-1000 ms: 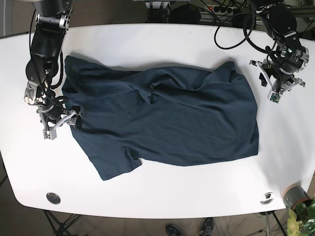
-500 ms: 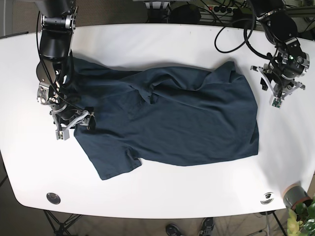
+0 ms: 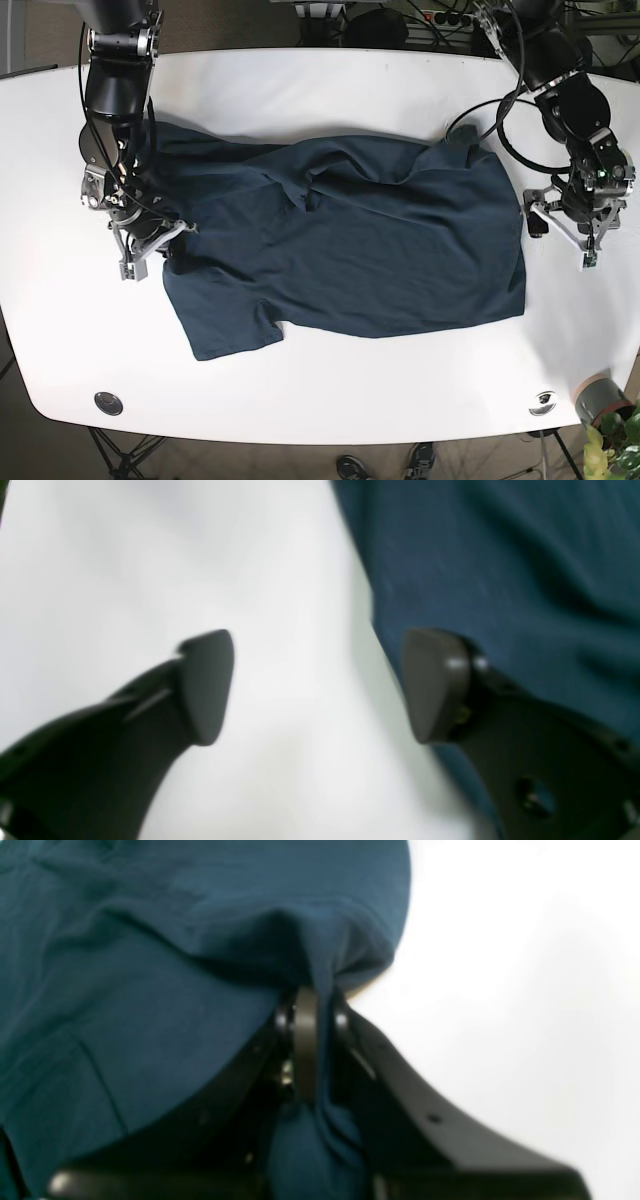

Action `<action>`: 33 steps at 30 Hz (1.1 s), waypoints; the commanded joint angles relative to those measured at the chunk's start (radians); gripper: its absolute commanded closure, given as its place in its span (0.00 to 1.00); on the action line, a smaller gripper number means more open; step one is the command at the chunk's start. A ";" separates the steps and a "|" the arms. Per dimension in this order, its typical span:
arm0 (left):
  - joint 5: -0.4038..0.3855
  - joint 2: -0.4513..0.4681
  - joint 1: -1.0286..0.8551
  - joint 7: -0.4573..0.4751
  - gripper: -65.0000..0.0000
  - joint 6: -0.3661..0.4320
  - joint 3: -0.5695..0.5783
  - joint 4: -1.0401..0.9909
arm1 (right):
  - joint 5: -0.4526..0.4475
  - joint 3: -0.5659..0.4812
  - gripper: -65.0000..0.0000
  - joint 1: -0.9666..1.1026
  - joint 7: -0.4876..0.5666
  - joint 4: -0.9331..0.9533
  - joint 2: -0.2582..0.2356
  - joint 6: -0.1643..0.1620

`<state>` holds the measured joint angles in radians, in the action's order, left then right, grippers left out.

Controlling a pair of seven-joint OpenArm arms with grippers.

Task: Fold the T-shirt properly
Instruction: 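Release and regrasp the shirt edge with both grippers at its corners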

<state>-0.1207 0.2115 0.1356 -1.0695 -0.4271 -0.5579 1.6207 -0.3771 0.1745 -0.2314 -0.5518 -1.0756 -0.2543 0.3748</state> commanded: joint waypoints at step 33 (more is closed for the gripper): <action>-0.015 0.099 0.483 0.506 0.21 0.041 0.200 -1.028 | -0.006 0.003 0.96 -0.016 -0.015 -0.012 -0.004 0.005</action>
<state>-0.1284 0.3088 0.5968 -0.5549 -0.3809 -0.3687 0.5961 -0.3889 0.1757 -0.2317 -0.5598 -1.0752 -0.2485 0.3782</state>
